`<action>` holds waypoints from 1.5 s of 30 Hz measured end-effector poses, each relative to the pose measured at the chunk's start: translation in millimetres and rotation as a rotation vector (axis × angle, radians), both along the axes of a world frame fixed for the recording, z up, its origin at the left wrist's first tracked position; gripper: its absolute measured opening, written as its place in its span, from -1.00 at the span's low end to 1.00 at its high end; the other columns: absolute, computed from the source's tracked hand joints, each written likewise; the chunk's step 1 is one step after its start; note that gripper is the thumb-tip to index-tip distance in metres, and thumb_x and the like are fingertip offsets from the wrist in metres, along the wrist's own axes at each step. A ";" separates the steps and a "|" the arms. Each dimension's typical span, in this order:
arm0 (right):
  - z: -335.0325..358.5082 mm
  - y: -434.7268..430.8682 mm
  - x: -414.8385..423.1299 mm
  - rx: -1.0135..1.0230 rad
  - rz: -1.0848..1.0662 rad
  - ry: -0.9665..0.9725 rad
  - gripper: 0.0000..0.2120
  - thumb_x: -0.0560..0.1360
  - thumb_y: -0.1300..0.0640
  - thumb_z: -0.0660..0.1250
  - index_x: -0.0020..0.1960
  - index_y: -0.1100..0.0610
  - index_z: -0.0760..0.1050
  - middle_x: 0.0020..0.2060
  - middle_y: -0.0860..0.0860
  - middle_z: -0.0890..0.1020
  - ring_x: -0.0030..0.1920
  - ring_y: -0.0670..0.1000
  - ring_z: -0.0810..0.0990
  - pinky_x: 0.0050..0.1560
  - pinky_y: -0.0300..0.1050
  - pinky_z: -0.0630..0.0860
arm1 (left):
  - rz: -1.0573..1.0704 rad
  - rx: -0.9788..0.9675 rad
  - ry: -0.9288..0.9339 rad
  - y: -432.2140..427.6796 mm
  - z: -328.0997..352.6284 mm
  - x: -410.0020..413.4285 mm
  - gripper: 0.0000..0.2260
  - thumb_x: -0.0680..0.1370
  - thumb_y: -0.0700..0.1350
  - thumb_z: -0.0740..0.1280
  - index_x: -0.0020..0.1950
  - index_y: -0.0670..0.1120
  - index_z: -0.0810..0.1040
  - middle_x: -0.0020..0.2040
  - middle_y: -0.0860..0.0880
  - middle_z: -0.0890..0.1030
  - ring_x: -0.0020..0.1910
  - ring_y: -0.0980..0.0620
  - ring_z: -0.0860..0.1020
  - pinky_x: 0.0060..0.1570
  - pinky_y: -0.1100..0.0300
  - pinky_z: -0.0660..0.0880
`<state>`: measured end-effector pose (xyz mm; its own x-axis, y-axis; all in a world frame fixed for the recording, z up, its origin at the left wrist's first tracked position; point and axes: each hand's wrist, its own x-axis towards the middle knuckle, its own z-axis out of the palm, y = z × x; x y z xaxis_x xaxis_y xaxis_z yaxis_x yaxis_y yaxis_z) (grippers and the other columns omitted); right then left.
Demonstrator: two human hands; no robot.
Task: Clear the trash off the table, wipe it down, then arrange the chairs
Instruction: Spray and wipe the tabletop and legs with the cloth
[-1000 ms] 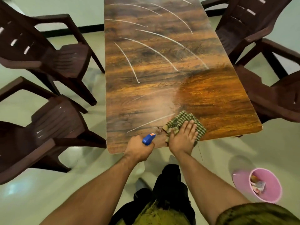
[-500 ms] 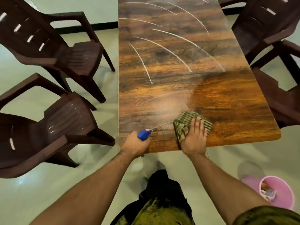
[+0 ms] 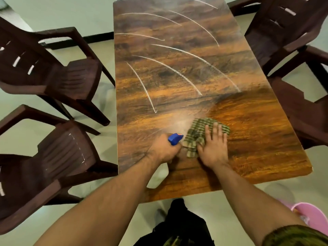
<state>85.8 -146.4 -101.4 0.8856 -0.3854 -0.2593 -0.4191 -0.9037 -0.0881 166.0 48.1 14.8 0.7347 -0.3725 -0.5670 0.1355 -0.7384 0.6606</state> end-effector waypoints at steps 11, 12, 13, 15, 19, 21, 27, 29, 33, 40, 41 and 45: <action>8.5 5.9 109.4 0.065 0.033 0.039 -0.24 0.59 -0.25 -0.02 0.62 0.05 -0.26 0.59 0.16 -0.24 0.58 0.22 -0.30 0.55 0.23 -0.25 | 0.118 -0.003 -0.022 -10.2 -9.3 40.3 -0.72 0.54 -0.12 0.38 -0.32 -0.06 0.38 -0.50 0.05 0.42 -0.62 0.16 0.39 -0.50 0.29 0.34; 10.8 24.8 103.2 0.080 0.205 0.046 -0.26 0.60 -0.23 -0.03 0.62 0.04 -0.26 0.60 0.15 -0.25 0.57 0.21 -0.32 0.55 0.23 -0.28 | 0.154 -0.003 -0.026 -7.2 -11.0 44.6 -0.71 0.53 -0.12 0.39 -0.33 -0.06 0.36 -0.50 0.05 0.41 -0.61 0.16 0.37 -0.48 0.27 0.33; 12.8 43.4 90.0 0.097 0.366 0.052 -0.29 0.61 -0.21 -0.06 0.63 0.04 -0.23 0.60 0.14 -0.22 0.57 0.20 -0.34 0.55 0.23 -0.28 | 0.186 -0.004 -0.036 -4.3 -11.7 48.5 -0.71 0.52 -0.11 0.39 -0.33 -0.07 0.36 -0.49 0.02 0.41 -0.58 0.10 0.39 -0.45 0.24 0.34; 15.3 66.9 54.1 0.167 0.652 0.063 -0.31 0.60 -0.20 -0.03 0.64 0.05 -0.07 0.62 0.12 -0.10 0.59 0.17 -0.29 0.56 0.22 -0.23 | 0.214 -0.007 -0.044 1.2 -9.4 55.4 -0.73 0.51 -0.09 0.39 -0.32 -0.08 0.38 -0.46 -0.04 0.43 -0.50 0.00 0.40 -0.41 0.15 0.37; 16.1 21.7 17.5 0.210 0.858 0.126 -0.25 0.55 -0.31 0.00 0.63 -0.08 -0.17 0.60 -0.02 -0.24 0.58 0.03 -0.35 0.55 0.11 -0.31 | 0.171 -0.029 -0.044 15.5 -4.4 62.9 -0.75 0.55 -0.13 0.37 -0.30 -0.08 0.40 -0.46 -0.02 0.46 -0.51 0.08 0.43 -0.43 0.23 0.37; 14.8 -13.3 20.5 0.119 0.607 0.108 -0.26 0.56 -0.38 -0.13 0.60 -0.09 -0.29 0.58 -0.02 -0.31 0.57 0.02 -0.37 0.56 0.12 -0.29 | 0.150 -0.032 -0.063 27.2 -1.0 63.1 -0.76 0.55 -0.14 0.38 -0.28 -0.11 0.43 -0.46 0.00 0.46 -0.55 0.14 0.40 -0.48 0.31 0.34; 9.2 39.5 67.6 0.020 -0.277 0.020 -0.25 0.61 -0.28 -0.09 0.64 0.12 -0.13 0.61 0.19 -0.12 0.60 0.23 -0.17 0.56 0.25 -0.11 | 0.126 -0.050 -0.056 80.5 -2.1 46.9 -0.79 0.52 -0.18 0.37 -0.31 -0.13 0.48 -0.44 -0.02 0.52 -0.49 0.08 0.45 -0.37 0.22 0.42; 8.6 96.5 71.6 0.056 -0.114 0.023 -0.25 0.59 -0.25 -0.04 0.63 0.09 -0.18 0.60 0.18 -0.17 0.59 0.24 -0.20 0.56 0.24 -0.15 | 0.129 -0.029 -0.047 92.2 -5.1 41.7 -0.74 0.52 -0.16 0.38 -0.35 -0.11 0.43 -0.50 0.01 0.47 -0.57 0.11 0.42 -0.46 0.29 0.37; 10.5 226.3 13.9 0.178 0.415 0.004 -0.31 0.54 -0.16 -0.01 0.60 0.10 0.13 0.61 0.16 0.06 0.61 0.19 -0.11 0.55 0.21 -0.11 | 0.063 -0.009 -0.046 136.4 -10.1 23.7 -0.71 0.54 -0.18 0.37 -0.35 -0.09 0.37 -0.55 0.05 0.38 -0.65 0.15 0.34 -0.56 0.31 0.30; 5.1 210.5 -106.2 0.108 0.344 0.016 -0.26 0.54 -0.25 0.05 0.63 -0.05 -0.09 0.62 -0.05 -0.14 0.61 0.02 -0.23 0.55 0.16 -0.07 | -0.180 0.017 0.069 203.7 -14.8 -22.3 -0.71 0.49 0.04 0.37 -0.21 -0.19 0.53 -0.35 -0.15 0.64 -0.44 -0.12 0.61 -0.38 0.06 0.58; 7.1 215.4 -112.5 0.099 0.170 0.022 -0.28 0.55 -0.25 -0.02 0.63 -0.04 -0.10 0.62 -0.05 -0.17 0.60 0.01 -0.24 0.56 0.17 -0.07 | -0.204 0.022 0.079 214.1 -16.6 -27.9 -0.71 0.50 0.03 0.37 -0.17 -0.21 0.53 -0.35 -0.15 0.65 -0.43 -0.14 0.64 -0.36 0.03 0.61; 7.9 278.6 -85.8 0.104 -0.333 -0.043 -0.24 0.52 -0.22 -0.06 0.63 0.11 0.01 0.62 0.10 -0.04 0.61 0.16 -0.11 0.55 0.13 -0.17 | -0.203 0.044 0.087 246.5 -19.3 -43.9 -0.73 0.56 -0.09 0.33 -0.32 -0.12 0.42 -0.48 -0.07 0.54 -0.58 -0.01 0.57 -0.53 0.24 0.48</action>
<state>0.1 132.2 -93.5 0.7264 -0.6286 -0.2778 -0.6835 -0.7029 -0.1966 122.1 294.6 -4.4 0.5943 -0.4814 -0.6443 0.0362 -0.7842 0.6194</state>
